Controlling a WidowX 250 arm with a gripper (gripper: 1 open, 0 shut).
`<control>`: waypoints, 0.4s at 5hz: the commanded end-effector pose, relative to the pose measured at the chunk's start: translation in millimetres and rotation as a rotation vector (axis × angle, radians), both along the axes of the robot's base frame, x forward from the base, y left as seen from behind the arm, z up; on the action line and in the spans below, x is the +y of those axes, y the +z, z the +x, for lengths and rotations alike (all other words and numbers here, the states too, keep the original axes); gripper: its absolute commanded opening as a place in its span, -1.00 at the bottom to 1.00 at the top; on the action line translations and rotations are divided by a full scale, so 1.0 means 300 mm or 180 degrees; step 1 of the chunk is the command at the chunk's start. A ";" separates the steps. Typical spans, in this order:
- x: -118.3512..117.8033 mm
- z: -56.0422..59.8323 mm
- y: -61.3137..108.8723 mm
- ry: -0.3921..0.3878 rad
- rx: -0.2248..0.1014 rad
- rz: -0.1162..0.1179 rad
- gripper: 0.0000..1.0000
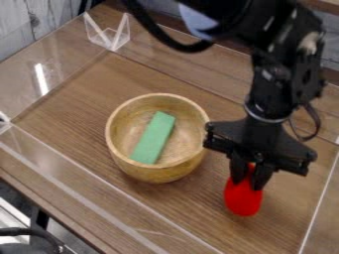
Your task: Move the red fruit to the right side of the table
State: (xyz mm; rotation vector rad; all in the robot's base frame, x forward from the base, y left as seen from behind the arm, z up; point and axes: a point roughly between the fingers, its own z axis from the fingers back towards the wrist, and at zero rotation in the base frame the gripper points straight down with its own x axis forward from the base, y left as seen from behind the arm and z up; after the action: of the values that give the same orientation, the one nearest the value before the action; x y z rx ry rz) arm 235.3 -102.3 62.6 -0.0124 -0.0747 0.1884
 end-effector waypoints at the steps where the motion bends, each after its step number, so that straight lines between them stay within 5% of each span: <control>1: 0.025 0.026 -0.023 -0.0119 -0.0059 -0.0031 -1.00; 2: 0.050 0.031 -0.048 -0.0191 -0.0043 -0.0031 -1.00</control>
State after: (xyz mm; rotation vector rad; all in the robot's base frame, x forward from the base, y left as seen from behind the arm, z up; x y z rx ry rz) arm 240.9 -87.7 43.3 -0.0174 -0.0663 0.1294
